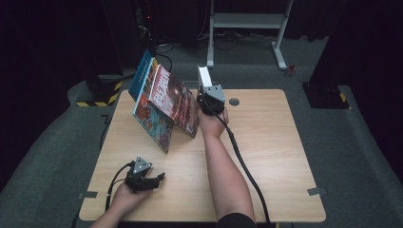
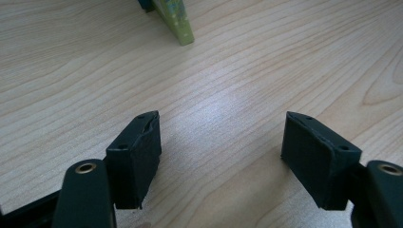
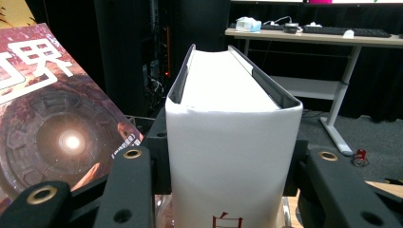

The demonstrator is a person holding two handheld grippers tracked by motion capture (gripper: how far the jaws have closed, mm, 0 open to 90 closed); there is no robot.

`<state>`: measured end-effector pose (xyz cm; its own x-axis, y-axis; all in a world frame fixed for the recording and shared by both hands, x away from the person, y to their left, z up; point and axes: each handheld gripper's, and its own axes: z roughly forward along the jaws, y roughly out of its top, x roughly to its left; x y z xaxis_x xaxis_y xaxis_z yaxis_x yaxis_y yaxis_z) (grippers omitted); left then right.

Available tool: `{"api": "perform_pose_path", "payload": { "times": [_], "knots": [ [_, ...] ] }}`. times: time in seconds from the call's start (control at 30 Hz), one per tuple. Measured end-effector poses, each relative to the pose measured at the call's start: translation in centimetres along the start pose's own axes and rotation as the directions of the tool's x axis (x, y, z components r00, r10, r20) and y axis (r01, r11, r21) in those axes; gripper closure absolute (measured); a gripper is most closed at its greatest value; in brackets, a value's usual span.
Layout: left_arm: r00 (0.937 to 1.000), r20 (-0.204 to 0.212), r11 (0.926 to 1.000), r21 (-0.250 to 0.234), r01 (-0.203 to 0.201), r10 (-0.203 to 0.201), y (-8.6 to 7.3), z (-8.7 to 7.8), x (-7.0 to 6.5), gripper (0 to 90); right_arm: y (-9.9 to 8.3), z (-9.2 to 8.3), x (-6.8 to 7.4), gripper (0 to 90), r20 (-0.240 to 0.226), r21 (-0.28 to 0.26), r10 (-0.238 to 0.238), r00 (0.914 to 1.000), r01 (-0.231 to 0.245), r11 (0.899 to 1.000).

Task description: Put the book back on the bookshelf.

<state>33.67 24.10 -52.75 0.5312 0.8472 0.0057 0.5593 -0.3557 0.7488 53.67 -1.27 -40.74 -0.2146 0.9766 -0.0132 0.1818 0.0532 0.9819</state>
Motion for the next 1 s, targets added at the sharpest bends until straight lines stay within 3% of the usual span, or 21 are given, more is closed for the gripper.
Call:
{"api": "perform_pose_path", "payload": {
  "times": [0.7,0.83,1.0],
  "knots": [
    [1.0000,-0.005,1.0000,0.000,0.001,-0.001,0.0,0.0,-0.1,29.4,-0.7,-1.0,-0.3,52.3,-0.025,0.023,0.002,0.9997,-0.001,1.000],
    [1.0000,-0.003,1.0000,0.002,0.000,0.000,0.0,0.0,-0.1,29.4,-0.4,-1.0,-0.7,45.5,-0.053,0.040,0.032,0.9981,-0.029,0.999],
    [1.0000,-0.001,1.0000,0.000,0.000,0.000,0.0,0.1,-0.2,29.4,-0.1,-1.1,-0.7,34.2,-0.063,0.072,0.021,0.9978,-0.016,0.997]
  ]
}}
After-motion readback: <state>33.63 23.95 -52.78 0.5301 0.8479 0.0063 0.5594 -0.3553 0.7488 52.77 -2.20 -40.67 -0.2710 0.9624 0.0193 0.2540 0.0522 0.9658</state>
